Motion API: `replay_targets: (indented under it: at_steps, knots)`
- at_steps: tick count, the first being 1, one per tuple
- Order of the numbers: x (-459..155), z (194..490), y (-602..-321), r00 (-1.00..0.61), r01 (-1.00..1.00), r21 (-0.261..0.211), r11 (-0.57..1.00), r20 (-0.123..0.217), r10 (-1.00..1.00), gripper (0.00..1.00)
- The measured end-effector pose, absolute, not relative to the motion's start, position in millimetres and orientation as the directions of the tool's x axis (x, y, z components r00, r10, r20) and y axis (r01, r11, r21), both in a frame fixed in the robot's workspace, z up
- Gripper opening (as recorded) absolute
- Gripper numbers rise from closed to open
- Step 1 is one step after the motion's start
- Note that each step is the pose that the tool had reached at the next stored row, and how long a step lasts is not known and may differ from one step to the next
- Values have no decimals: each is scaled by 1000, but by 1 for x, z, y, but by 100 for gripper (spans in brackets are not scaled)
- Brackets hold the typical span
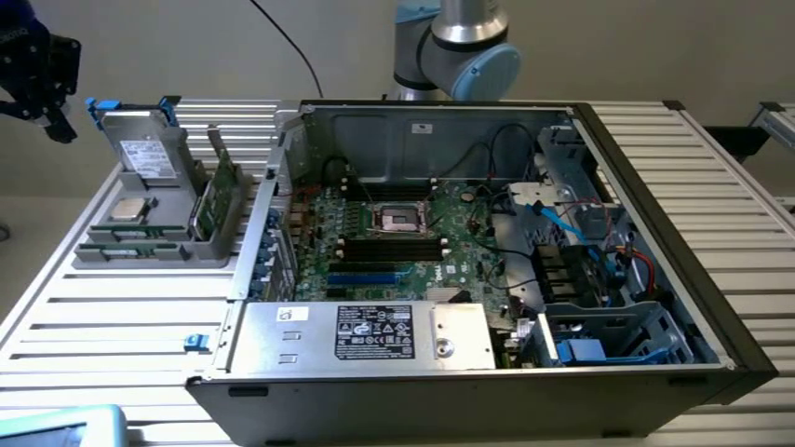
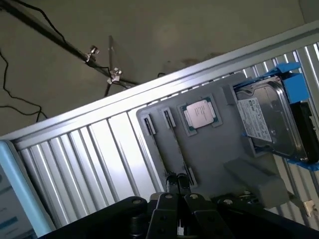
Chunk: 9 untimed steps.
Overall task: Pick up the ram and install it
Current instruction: 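Pick up the ram and move it above insertion slot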
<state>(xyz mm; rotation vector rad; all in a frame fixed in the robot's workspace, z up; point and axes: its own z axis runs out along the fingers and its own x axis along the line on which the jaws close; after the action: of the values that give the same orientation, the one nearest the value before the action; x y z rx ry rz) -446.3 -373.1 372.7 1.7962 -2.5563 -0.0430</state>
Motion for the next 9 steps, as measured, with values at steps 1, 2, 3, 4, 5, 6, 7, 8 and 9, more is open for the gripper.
replay_targets:
  at_steps: [1, 2, 3, 4, 5, 6, 7, 8, 9]
  knots:
    - [-446, 373, -373, -323, -946, 30, 323, -1, -946, 11]
    - [-446, 373, -373, -293, -956, 27, 293, 0, -956, 11]
    - [-446, 373, -373, -276, -961, 26, 276, 0, -961, 11]
    - [-446, 373, -373, -258, -966, 25, 258, 1, -966, 11]
    - [-446, 373, -373, -240, -971, 25, 240, 1, -971, 11]
    - [-446, 373, -373, -224, -974, 25, 224, 2, -975, 11]
    - [-446, 373, -373, -208, -978, 24, 208, 2, -978, 11]
    - [-446, 373, -373, -192, -981, 24, 192, 2, -981, 11]
    - [-446, 373, -373, -183, -983, 24, 183, 2, -983, 11]
